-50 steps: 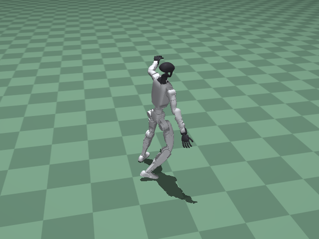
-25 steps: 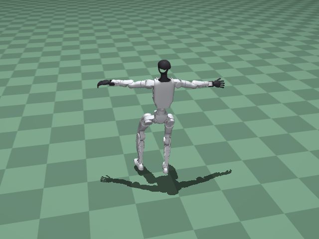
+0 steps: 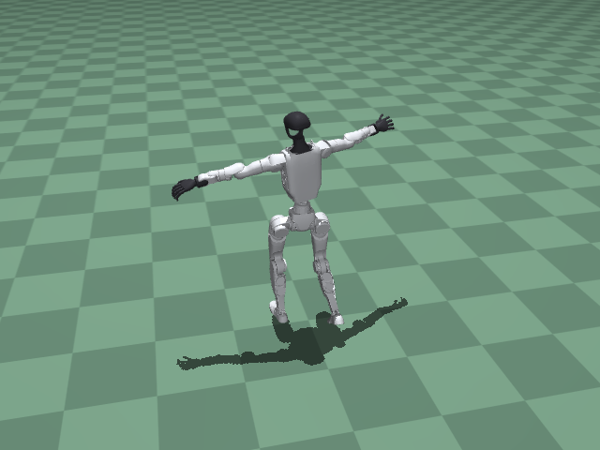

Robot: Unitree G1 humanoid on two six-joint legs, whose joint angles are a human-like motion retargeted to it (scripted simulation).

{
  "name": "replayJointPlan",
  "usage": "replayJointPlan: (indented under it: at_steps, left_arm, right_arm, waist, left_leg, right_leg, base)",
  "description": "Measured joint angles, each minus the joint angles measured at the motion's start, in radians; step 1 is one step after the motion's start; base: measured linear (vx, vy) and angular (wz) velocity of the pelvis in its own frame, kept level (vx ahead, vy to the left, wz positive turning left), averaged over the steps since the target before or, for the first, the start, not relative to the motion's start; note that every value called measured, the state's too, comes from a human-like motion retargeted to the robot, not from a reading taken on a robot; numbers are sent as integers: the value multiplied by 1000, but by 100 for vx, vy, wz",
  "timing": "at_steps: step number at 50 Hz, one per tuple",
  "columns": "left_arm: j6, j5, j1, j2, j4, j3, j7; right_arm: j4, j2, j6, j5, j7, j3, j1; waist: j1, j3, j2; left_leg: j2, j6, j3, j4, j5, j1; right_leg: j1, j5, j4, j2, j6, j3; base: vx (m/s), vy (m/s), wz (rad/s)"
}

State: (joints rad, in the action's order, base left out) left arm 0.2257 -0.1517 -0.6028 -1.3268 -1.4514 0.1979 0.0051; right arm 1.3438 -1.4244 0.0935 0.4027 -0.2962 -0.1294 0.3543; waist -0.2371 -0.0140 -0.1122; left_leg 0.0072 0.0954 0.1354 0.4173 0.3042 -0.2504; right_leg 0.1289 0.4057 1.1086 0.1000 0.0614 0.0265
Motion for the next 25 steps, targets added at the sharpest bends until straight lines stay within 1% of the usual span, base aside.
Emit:
replayJointPlan:
  at_steps: [2,3,5,7,8,10,11,12,13,15,17,20,22,23,24,25]
  left_arm:
    - [-14,19,30,46,-33,1,6]
    - [-18,34,48,68,-48,-1,-1]
    - [-24,64,76,96,-66,3,-29]
    - [-30,92,74,91,-55,19,-32]
    - [-31,98,59,77,-43,30,-24]
    - [-28,58,11,32,-13,47,-13]
    - [-26,7,-11,11,3,52,-9]
    - [-24,-42,-27,-5,18,59,-4]
    - [-23,-87,-34,-13,30,68,4]
    - [-28,-143,-31,-10,41,93,26]
    - [-41,-134,-15,15,31,112,28]
    - [-57,-75,1,37,2,109,-48]
    - [-63,-41,3,20,-2,91,-110]
    - [-67,-24,5,4,3,84,-134]
    - [-72,-6,5,-15,11,82,-145]
    - [-79,12,5,-37,21,83,-148]
  right_arm:
    - [1,48,-8,1,3,21,8]
    - [-2,63,-14,7,6,34,18]
    - [-13,77,-33,26,15,63,43]
    - [-23,67,-52,51,4,101,90]
    - [-27,59,-59,65,-6,126,123]
    - [-33,41,-63,73,-17,179,189]
    - [-38,36,-64,57,-19,198,204]
    - [-42,35,-65,36,-24,216,211]
    - [-45,41,-68,5,-33,231,202]
    - [-37,83,-70,-68,-64,253,157]
    - [-9,164,-52,-111,-77,253,85]
    - [38,284,8,-115,1,200,-4]
    - [54,312,39,-136,79,149,-31]
    - [55,307,44,-154,112,134,-38]
    - [52,288,38,-167,129,133,-41]
    - [46,262,26,-177,139,138,-40]
  waist:
    - [-67,-29,17]
    - [-87,-38,35]
    - [-98,-38,66]
    - [-74,5,71]
    - [-52,44,62]
    - [2,122,24]
    - [29,144,9]
    - [55,159,-4]
    - [79,162,-11]
    - [126,142,-24]
    - [172,105,-45]
    - [222,58,-87]
    - [232,35,-90]
    - [230,28,-79]
    - [224,27,-58]
    - [216,29,-30]
  left_leg:
    - [44,-35,10,-219,-194,31]
    - [69,-49,6,-303,-281,37]
    - [105,-96,-5,-394,-365,29]
    - [101,-114,-10,-381,-308,18]
    - [87,-103,-8,-325,-251,9]
    - [53,-43,12,-77,-95,-59]
    - [52,-5,26,93,-3,-110]
    - [53,30,39,246,81,-150]
    - [59,57,50,364,146,-170]
    - [63,83,62,487,217,-158]
    - [34,67,58,442,211,-63]
    - [-67,13,-22,269,137,120]
    - [-132,-6,-144,205,21,205]
    - [-154,-11,-201,190,-36,237]
    - [-154,-15,-233,171,-45,263]
    - [-144,-19,-252,149,-31,288]
  right_leg:
    - [-68,-94,-151,-40,0,7]
    - [-105,-137,-232,-63,-9,5]
    - [-177,-191,-392,-91,-40,-2]
    - [-231,-138,-534,-87,-63,1]
    - [-244,-70,-582,-75,-71,4]
    - [-217,86,-612,-31,-73,-11]
    - [-171,131,-596,-14,-68,-34]
    - [-123,160,-581,1,-62,-56]
    - [-70,154,-571,10,-52,-74]
    - [22,60,-604,18,-21,-97]
    - [53,-134,-747,27,14,-103]
    - [45,-438,-1003,47,48,-65]
    - [52,-491,-1055,45,49,-21]
    - [57,-473,-1042,37,40,-6]
    - [61,-436,-998,22,25,2]
    - [65,-390,-938,3,8,8]
  base:
    - [-112,-19,-136]
    - [-118,-25,-84]
    - [-124,-29,-28]
    - [-136,-32,46]
    - [-144,-30,87]
    - [-146,-24,106]
    - [-142,-16,100]
    - [-135,-10,86]
    - [-130,-7,77]
    - [-123,-4,69]
    - [-117,2,61]
    - [-119,12,33]
    - [-128,18,-11]
    - [-133,20,-34]
    - [-137,20,-45]
    - [-140,21,-53]
